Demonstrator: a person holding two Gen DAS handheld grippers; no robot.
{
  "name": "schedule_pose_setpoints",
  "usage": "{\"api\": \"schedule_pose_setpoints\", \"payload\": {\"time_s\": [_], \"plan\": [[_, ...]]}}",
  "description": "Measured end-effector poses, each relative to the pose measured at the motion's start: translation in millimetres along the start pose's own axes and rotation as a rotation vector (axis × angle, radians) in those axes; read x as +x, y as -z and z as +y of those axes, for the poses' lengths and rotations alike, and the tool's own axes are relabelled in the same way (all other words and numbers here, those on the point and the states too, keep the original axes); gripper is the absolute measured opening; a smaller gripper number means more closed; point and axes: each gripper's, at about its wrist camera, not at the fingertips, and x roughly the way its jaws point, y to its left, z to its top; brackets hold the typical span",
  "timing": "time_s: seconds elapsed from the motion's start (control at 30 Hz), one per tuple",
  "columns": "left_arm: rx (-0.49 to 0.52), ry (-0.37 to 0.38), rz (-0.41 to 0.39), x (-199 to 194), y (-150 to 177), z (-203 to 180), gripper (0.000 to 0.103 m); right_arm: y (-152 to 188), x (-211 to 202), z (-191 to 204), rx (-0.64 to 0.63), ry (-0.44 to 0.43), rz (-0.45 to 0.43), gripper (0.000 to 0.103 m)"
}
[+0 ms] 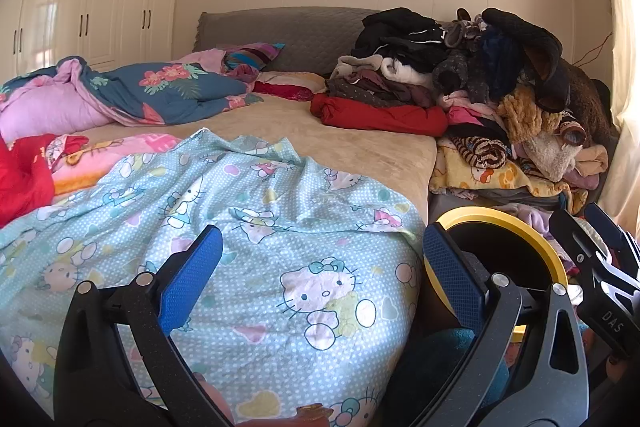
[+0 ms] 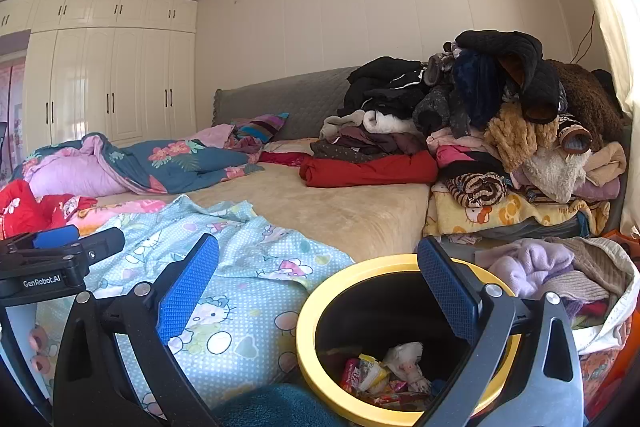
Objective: Collect trash
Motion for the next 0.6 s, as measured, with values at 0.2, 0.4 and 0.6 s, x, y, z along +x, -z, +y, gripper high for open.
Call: {"api": "schedule_pose_setpoints", "payload": {"time_s": [0.2, 0.4, 0.6], "plan": [[-0.001, 0.001, 0.002, 0.0, 0.8, 0.2, 0.092, -1.3, 0.5, 0.3, 0.001, 0.0, -0.001, 0.097], [-0.002, 0.0, 0.001, 0.5, 1.1, 0.0, 0.092, -0.9, 0.5, 0.2, 0.001, 0.001, -0.001, 0.097], [0.001, -0.007, 0.006, 0.4, -0.5, -2.7, 0.092, -0.9, 0.5, 0.0, 0.0, 0.001, 0.001, 0.097]]}}
